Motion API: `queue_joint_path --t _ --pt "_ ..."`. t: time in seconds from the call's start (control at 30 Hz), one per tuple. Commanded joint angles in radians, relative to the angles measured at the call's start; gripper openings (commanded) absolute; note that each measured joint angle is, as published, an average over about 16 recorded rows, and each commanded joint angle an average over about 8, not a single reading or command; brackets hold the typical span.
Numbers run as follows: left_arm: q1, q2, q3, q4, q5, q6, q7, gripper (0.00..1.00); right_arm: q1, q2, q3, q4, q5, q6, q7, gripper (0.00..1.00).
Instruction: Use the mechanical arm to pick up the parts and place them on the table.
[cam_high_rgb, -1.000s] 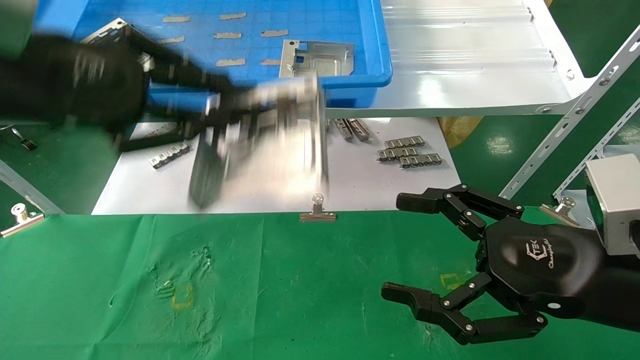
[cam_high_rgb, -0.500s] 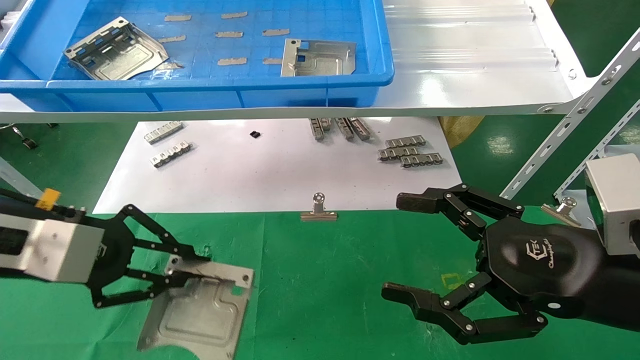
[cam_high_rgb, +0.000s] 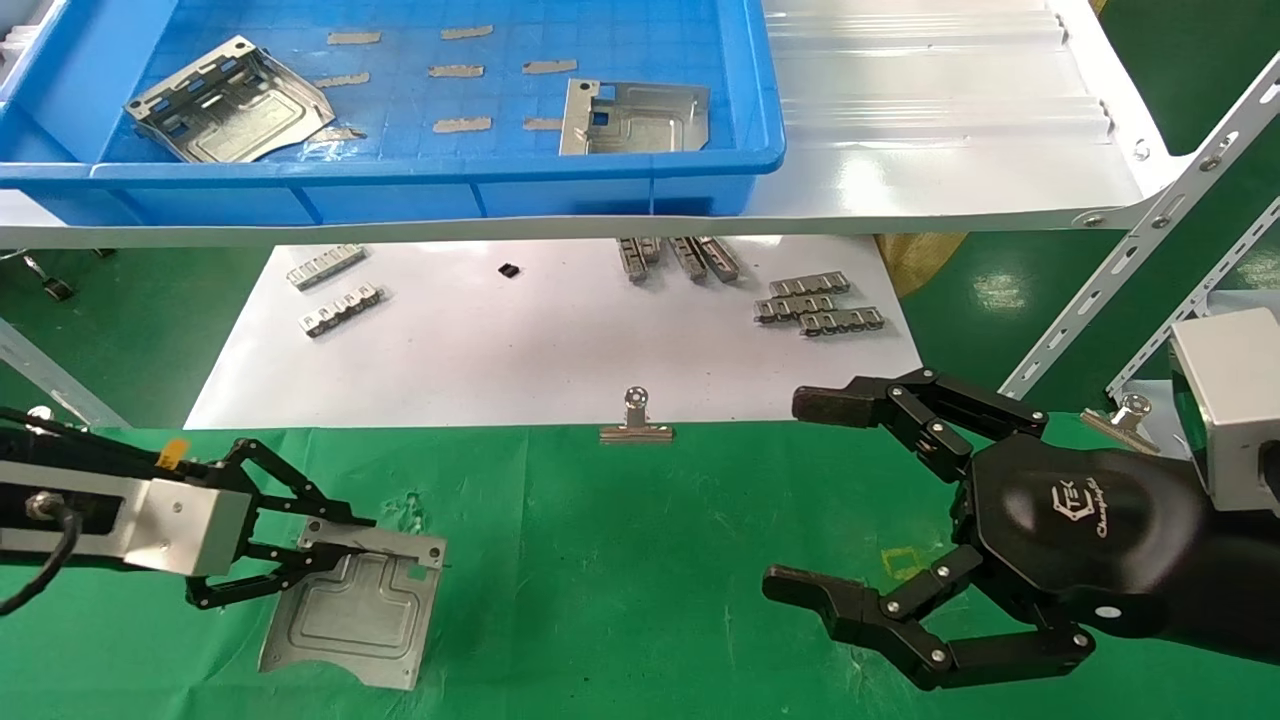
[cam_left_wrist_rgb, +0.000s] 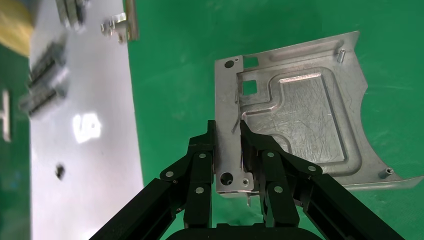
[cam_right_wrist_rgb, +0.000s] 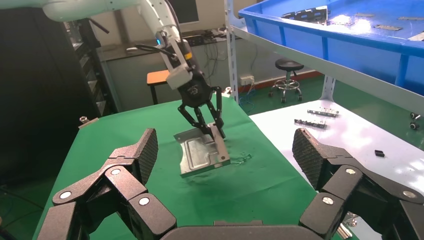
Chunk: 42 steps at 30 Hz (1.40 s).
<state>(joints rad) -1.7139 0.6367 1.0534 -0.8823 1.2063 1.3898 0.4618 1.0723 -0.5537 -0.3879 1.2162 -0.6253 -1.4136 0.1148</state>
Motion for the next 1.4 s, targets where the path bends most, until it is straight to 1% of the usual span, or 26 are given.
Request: queue_joint_path --t 0.03,0.1,0.13,0.17,0.33,0.5,0.6,0.7,0.87,1.0,1.17,1.4 --pt "0.011 0.002 0.005 0.007 0.010 -0.018 -0.010 0.62 0.000 0.000 0.000 0.000 0.000 0.000 0.000 1.00" --pt "0.019 0.006 0.013 0.014 0.026 -0.040 -0.030 0.87 0.000 0.000 0.000 0.000 0.000 0.000 0.000 1.00" --pt "0.024 0.008 0.015 0.018 0.031 -0.051 -0.040 0.96 0.000 0.000 0.000 0.000 0.000 0.000 0.000 1.00" --pt "0.029 0.010 0.017 0.022 0.036 -0.063 -0.049 1.00 0.000 0.000 0.000 0.000 0.000 0.000 0.000 1.00" --pt "0.050 0.013 0.018 0.028 0.040 -0.106 -0.071 1.00 0.000 0.000 0.000 0.000 0.000 0.000 0.000 1.00" --pt "0.059 0.015 0.012 0.036 0.016 -0.100 -0.074 1.00 0.000 0.000 0.000 0.000 0.000 0.000 0.000 1.00" --pt "0.054 0.017 0.006 0.054 -0.013 -0.064 -0.088 1.00 0.000 0.000 0.000 0.000 0.000 0.000 0.000 1.00" --pt "0.043 0.019 -0.003 0.088 -0.059 -0.002 -0.115 1.00 0.000 0.000 0.000 0.000 0.000 0.000 0.000 1.00" --pt "0.043 0.026 -0.031 0.179 -0.184 0.124 -0.169 1.00 0.000 0.000 0.000 0.000 0.000 0.000 0.000 1.00" --pt "0.062 0.034 -0.051 0.248 -0.273 0.190 -0.198 1.00 0.000 0.000 0.000 0.000 0.000 0.000 0.000 1.00" --pt "0.078 0.040 -0.061 0.286 -0.322 0.217 -0.212 1.00 0.000 0.000 0.000 0.000 0.000 0.000 0.000 1.00" --pt "0.092 0.038 -0.080 0.257 -0.317 0.206 -0.220 1.00 0.000 0.000 0.000 0.000 0.000 0.000 0.000 1.00"
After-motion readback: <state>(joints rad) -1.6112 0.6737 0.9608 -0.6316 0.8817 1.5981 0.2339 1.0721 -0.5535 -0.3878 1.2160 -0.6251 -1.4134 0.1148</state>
